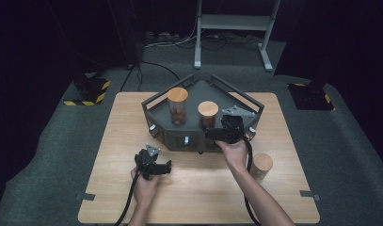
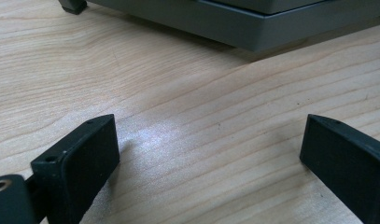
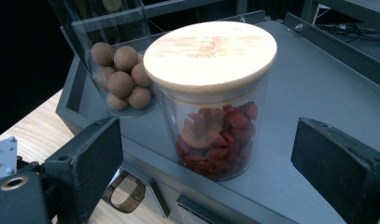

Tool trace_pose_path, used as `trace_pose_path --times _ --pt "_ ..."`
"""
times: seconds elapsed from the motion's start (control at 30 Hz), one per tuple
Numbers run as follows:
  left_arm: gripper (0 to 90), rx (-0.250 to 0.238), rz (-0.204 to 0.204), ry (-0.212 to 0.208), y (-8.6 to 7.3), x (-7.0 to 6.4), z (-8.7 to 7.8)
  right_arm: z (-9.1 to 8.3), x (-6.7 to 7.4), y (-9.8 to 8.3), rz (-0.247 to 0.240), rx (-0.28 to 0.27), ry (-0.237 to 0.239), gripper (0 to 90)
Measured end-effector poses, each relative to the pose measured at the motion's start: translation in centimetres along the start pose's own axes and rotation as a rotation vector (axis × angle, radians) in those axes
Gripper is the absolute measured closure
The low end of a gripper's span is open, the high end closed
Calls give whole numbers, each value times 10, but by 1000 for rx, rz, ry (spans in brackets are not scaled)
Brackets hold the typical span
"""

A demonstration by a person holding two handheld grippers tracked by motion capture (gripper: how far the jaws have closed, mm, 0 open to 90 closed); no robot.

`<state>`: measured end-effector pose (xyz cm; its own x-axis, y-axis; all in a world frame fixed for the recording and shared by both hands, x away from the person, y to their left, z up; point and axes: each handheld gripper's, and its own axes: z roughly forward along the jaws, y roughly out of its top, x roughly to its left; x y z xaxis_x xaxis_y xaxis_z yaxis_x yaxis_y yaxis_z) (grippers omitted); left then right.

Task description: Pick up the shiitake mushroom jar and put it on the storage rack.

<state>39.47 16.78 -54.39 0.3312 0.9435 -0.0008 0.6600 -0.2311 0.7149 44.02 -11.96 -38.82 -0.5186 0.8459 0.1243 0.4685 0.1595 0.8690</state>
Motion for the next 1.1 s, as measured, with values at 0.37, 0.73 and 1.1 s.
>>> trace_pose_path --times 0.37,0.73,1.1 --pt "44 0 0 0 0 0 0 -12 -12 -5 2 -4 13 92" --pt "44 0 0 0 0 0 0 -24 -28 -13 8 -15 7 92" --pt "44 0 1 0 0 0 0 -37 -41 -19 10 -46 0 91"
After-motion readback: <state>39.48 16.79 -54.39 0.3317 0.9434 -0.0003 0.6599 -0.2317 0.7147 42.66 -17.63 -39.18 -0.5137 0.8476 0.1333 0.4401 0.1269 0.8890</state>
